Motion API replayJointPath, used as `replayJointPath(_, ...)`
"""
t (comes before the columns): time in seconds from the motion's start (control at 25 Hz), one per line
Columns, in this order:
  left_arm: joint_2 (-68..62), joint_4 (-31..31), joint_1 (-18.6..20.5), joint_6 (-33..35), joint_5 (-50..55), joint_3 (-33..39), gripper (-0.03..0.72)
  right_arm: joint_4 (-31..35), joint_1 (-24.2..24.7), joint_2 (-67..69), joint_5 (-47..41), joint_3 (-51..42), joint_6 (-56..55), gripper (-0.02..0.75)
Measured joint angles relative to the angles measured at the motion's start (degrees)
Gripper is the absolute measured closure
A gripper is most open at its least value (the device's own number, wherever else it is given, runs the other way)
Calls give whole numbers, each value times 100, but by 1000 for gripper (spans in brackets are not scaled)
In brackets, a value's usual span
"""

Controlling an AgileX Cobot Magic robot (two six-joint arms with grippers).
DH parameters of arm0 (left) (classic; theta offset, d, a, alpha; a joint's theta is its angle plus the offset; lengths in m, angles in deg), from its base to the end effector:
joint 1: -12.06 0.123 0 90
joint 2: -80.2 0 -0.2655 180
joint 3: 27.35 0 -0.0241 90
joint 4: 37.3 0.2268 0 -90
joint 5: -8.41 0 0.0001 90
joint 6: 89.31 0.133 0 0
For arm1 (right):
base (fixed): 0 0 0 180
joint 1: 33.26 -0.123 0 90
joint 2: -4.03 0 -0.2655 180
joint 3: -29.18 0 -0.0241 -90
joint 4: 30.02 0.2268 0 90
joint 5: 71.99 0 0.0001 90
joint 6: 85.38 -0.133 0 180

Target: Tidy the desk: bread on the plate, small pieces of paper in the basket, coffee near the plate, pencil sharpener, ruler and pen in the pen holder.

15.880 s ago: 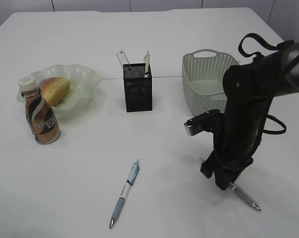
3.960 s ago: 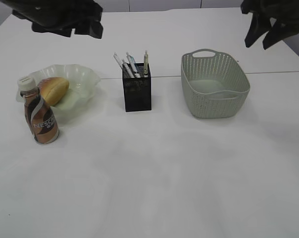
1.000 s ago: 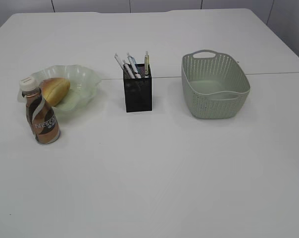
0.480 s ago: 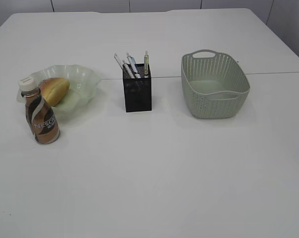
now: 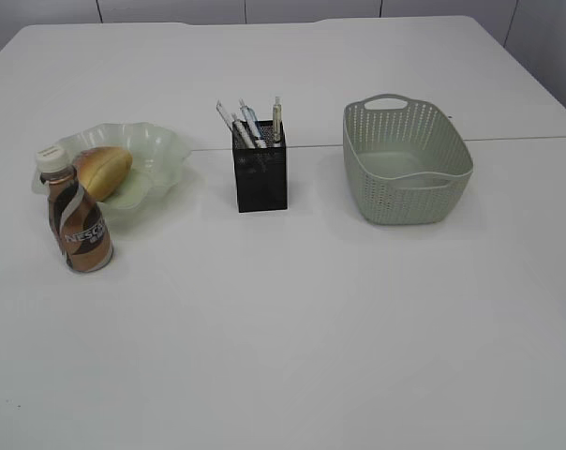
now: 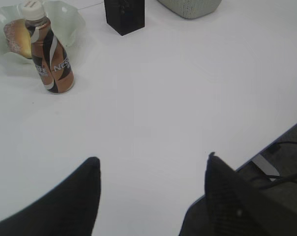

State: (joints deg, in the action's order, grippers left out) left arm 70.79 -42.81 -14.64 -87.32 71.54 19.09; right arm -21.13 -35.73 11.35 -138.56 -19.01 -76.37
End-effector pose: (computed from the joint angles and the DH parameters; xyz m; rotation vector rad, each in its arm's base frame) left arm 0.0201 -0.0229 0.2496 0.5262 2.0276 -0.3782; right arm 0.0209 0.0198 0.2356 -0.2303 2.1098 0.1204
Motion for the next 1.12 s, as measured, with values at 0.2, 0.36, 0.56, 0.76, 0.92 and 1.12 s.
replayJointPath(0.2, 0, 0, 0, -13, 0, 0, 195, -9, 0, 0, 0, 0, -20, 287)
replayJointPath(0.36, 0, 0, 0, -17, 0, 0, 195, -9, 0, 0, 0, 0, -20, 287)
replayJointPath(0.56, 26, -13, 329, -17, 0, 0, 195, -72, 39, 0, 0, -4, -33, 286)
replayJointPath(0.76, 26, -26, 1382, -17, 0, 0, 195, -132, 253, 0, 0, -13, -33, 286)
replayJointPath(0.92, 26, -26, 1925, -17, 0, 0, 195, -158, 253, 0, 0, -13, -33, 286)
replayJointPath(1.12, 26, 22, 2372, -17, 0, 0, 195, -248, 253, 0, 0, -13, -33, 286)
